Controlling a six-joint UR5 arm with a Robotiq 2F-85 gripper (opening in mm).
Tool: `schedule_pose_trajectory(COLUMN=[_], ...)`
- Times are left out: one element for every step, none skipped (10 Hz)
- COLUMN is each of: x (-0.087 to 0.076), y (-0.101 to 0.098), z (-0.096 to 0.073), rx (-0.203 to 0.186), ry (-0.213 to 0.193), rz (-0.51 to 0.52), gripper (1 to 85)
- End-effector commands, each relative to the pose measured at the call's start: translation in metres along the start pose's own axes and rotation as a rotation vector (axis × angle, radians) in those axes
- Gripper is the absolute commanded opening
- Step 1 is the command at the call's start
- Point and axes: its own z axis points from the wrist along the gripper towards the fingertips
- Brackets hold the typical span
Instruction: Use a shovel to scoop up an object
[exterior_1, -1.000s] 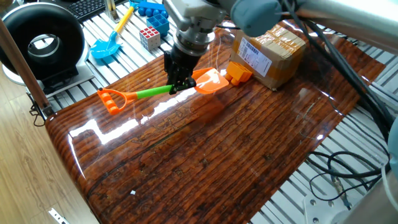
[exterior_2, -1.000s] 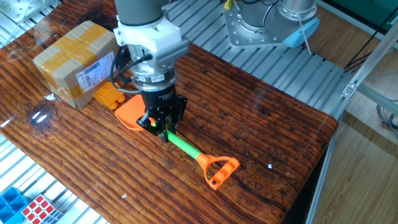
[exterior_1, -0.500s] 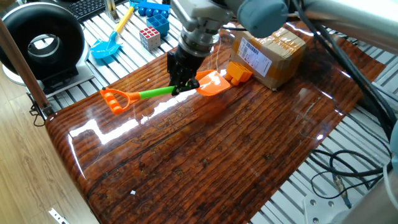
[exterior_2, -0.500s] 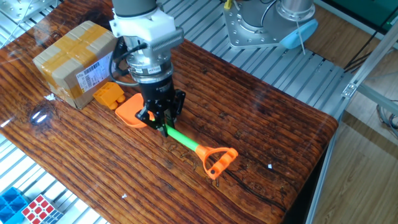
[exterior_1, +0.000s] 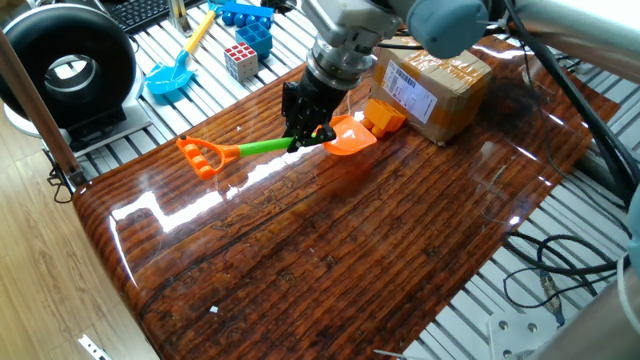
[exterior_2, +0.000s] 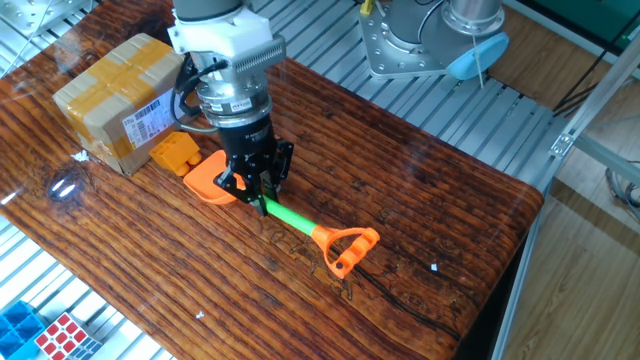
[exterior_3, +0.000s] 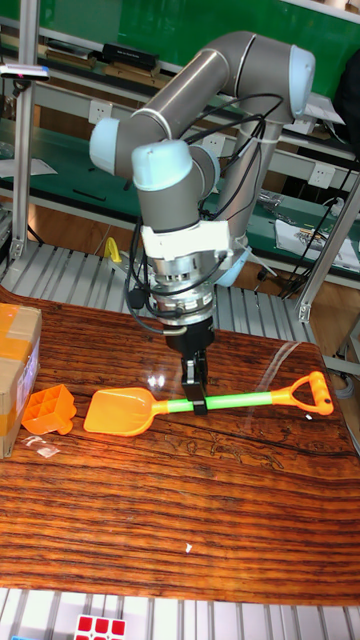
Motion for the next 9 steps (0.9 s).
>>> schedule_pose_trajectory(x=[-0.002, -0.0017, -0.0001, 0.0021, 0.0029, 0.0031, 0.0024, 0.0026, 0.0025], y=[-0.0009, -0.001, -0.0016, -0.0016, -0.0014, -0.001, 0.0003, 0.0007, 0.0009], z=[-0.0078, -0.0098, -0.0114, -0.0126, -0.0135, -0.0141, -0.0145, -0.0136, -0.0116], rx=[0.001, 0.001, 0.001, -0.001, -0.003, -0.005, -0.006, -0.005, -0.005], ry=[-0.042, -0.048, -0.052, -0.055, -0.064, -0.073, -0.084, -0.091, -0.102], rz=[0.0, -0.002, -0.007, -0.01, -0.011, -0.014, -0.01, -0.009, -0.008], gripper=[1.0, 1.0, 1.0, 1.0, 1.0, 1.0, 1.0, 1.0, 1.0])
